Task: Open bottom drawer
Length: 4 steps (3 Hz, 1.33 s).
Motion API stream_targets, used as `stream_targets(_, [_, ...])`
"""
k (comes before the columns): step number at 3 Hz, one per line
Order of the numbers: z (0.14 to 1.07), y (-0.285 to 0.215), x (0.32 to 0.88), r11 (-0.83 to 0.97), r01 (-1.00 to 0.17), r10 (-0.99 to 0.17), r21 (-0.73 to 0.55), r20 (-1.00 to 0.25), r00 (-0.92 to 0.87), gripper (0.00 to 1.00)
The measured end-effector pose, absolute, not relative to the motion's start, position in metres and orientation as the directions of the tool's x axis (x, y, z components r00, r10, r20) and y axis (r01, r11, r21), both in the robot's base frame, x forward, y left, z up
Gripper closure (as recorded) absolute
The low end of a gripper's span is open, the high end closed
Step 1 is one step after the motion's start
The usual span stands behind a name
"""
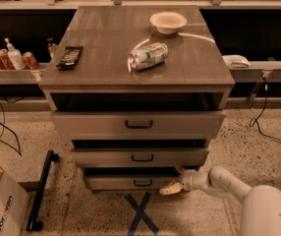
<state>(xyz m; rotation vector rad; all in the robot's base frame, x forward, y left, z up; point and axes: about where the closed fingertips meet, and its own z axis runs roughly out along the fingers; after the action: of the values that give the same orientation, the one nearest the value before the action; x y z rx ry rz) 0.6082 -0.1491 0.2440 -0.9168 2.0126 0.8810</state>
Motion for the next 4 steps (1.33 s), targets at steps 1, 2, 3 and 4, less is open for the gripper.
stream_targets(1, [0.229, -0.146, 0.613, 0.499, -0.812, -0.298, 0.303, -0.820, -0.489, 0.00])
stream_targets(2, [0.219, -0.138, 0.601, 0.489, -0.806, -0.297, 0.333, -0.806, -0.513, 0.00])
stream_targets(3, [0.214, -0.127, 0.585, 0.470, -0.807, -0.311, 0.357, -0.789, -0.530, 0.19])
stream_targets(4, [0.215, -0.127, 0.585, 0.470, -0.807, -0.311, 0.357, -0.789, -0.530, 0.42])
